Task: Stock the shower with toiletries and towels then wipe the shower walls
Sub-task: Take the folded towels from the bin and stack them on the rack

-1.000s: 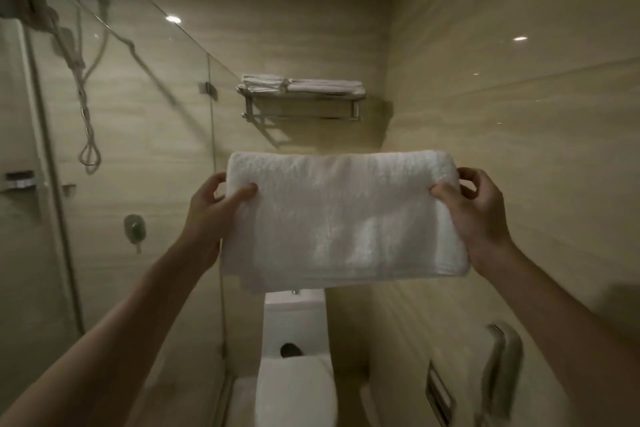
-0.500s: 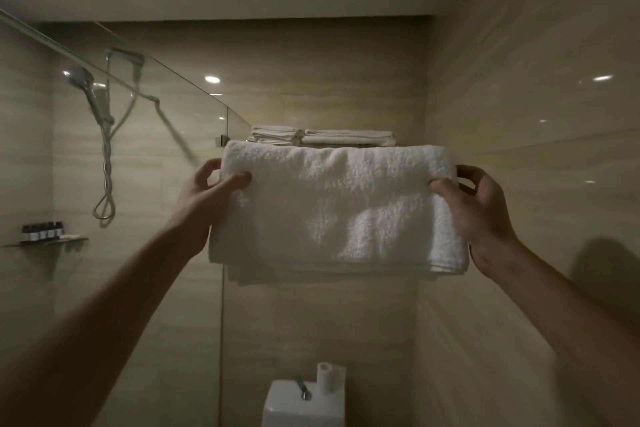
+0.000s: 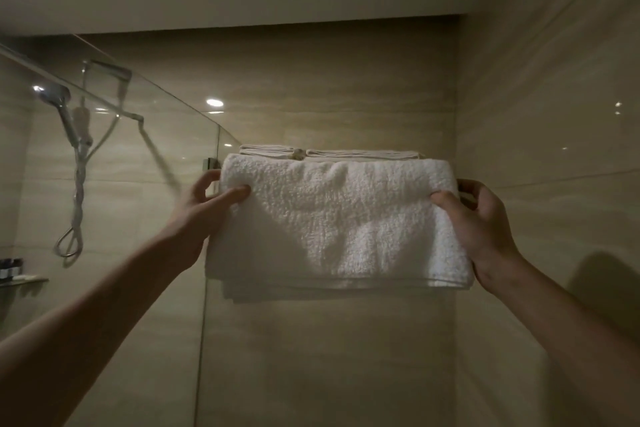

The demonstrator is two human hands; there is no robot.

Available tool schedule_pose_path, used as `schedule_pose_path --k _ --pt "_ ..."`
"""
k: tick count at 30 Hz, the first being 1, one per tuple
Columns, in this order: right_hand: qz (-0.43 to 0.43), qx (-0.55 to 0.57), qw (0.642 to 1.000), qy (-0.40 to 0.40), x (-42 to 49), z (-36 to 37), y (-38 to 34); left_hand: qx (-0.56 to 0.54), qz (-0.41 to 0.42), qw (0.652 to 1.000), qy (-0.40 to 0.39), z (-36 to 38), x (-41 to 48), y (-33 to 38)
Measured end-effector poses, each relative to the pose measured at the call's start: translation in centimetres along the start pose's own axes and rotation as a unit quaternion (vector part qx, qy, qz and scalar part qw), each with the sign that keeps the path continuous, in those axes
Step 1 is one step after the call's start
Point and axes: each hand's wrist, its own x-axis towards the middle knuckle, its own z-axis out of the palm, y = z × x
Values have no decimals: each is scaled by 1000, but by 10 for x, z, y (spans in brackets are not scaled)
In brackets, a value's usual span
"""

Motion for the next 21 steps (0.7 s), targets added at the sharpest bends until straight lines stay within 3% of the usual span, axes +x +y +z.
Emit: schedule_pose_path --k 11,21 --pt "-28 -41 997 54 137 52 47 32 33 999 -11 38 163 -44" --pt "-89 -56 992 63 295 62 54 65 98 992 41 120 301 -34"
